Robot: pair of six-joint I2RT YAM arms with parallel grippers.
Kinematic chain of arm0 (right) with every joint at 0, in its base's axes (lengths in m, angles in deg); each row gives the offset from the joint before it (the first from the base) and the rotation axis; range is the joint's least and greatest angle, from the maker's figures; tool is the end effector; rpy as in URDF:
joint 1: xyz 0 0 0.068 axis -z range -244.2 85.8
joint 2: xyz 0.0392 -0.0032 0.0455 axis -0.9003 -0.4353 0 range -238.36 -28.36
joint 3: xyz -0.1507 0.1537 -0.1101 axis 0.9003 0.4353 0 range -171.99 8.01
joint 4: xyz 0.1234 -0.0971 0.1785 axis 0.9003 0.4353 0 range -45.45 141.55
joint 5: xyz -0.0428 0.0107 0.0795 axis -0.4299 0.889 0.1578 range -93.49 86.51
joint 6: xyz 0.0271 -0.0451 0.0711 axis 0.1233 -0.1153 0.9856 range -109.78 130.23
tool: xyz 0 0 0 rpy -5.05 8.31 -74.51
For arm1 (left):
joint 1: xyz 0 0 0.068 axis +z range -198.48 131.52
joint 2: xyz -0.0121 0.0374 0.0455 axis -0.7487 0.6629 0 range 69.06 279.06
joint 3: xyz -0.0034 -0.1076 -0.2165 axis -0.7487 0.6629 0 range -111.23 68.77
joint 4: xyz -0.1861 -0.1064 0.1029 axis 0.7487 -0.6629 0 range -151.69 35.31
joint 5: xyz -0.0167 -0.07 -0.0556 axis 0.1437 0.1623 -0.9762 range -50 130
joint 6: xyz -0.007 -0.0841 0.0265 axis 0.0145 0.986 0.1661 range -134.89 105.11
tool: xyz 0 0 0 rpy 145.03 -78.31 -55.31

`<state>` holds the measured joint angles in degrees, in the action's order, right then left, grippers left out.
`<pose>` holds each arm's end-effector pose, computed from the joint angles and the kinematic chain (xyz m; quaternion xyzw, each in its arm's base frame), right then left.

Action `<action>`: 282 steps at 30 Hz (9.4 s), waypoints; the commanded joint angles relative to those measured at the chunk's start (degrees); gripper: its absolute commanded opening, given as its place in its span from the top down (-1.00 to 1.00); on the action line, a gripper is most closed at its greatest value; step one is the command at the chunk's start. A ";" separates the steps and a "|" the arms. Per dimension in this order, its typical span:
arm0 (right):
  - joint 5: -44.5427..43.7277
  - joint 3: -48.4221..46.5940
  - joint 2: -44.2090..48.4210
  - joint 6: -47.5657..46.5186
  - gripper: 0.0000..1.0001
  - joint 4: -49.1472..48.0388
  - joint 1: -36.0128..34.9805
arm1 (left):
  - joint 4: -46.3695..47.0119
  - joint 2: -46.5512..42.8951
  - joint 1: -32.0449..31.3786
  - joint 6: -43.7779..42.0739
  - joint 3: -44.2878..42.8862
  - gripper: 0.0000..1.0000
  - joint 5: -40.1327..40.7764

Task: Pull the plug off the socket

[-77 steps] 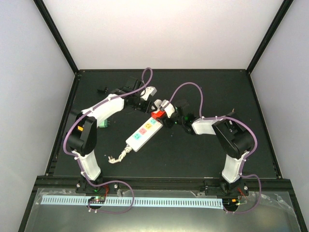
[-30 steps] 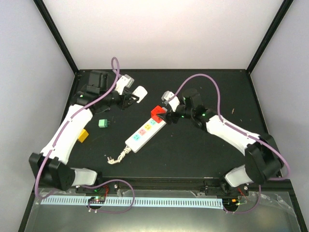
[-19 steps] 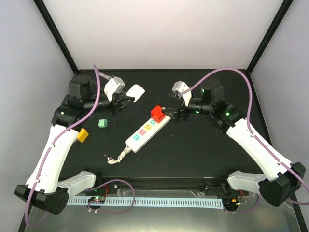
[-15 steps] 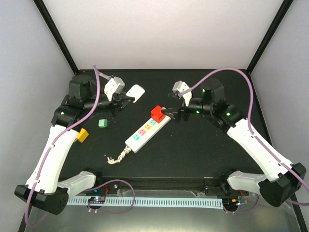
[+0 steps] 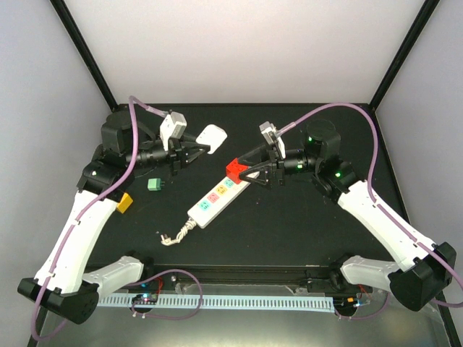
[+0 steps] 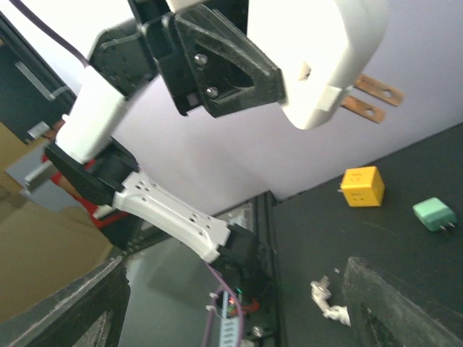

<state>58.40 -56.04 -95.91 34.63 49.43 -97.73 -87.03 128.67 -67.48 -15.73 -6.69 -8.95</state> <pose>0.1818 0.2038 0.3580 -0.3866 0.6203 0.6120 0.3020 0.1868 -0.1271 0.3955 0.3698 0.6756 -0.4137 0.4854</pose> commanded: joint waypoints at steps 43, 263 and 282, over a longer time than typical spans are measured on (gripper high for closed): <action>-5.91 0.79 -0.01 -0.36 -0.37 0.81 -0.56 | 3.68 2.54 -6.59 1.46 6.51 0.97 -2.70; -21.55 11.82 14.29 -30.35 -1.00 19.83 11.37 | -18.25 57.77 25.35 -25.12 -12.03 0.14 19.60; -21.50 8.77 8.49 -25.89 -1.00 20.74 13.14 | -20.81 40.06 20.59 -28.05 -10.16 -0.97 20.11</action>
<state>36.74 -45.55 -86.73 6.43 70.72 -86.02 -106.15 174.09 -44.12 -41.72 -17.49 10.70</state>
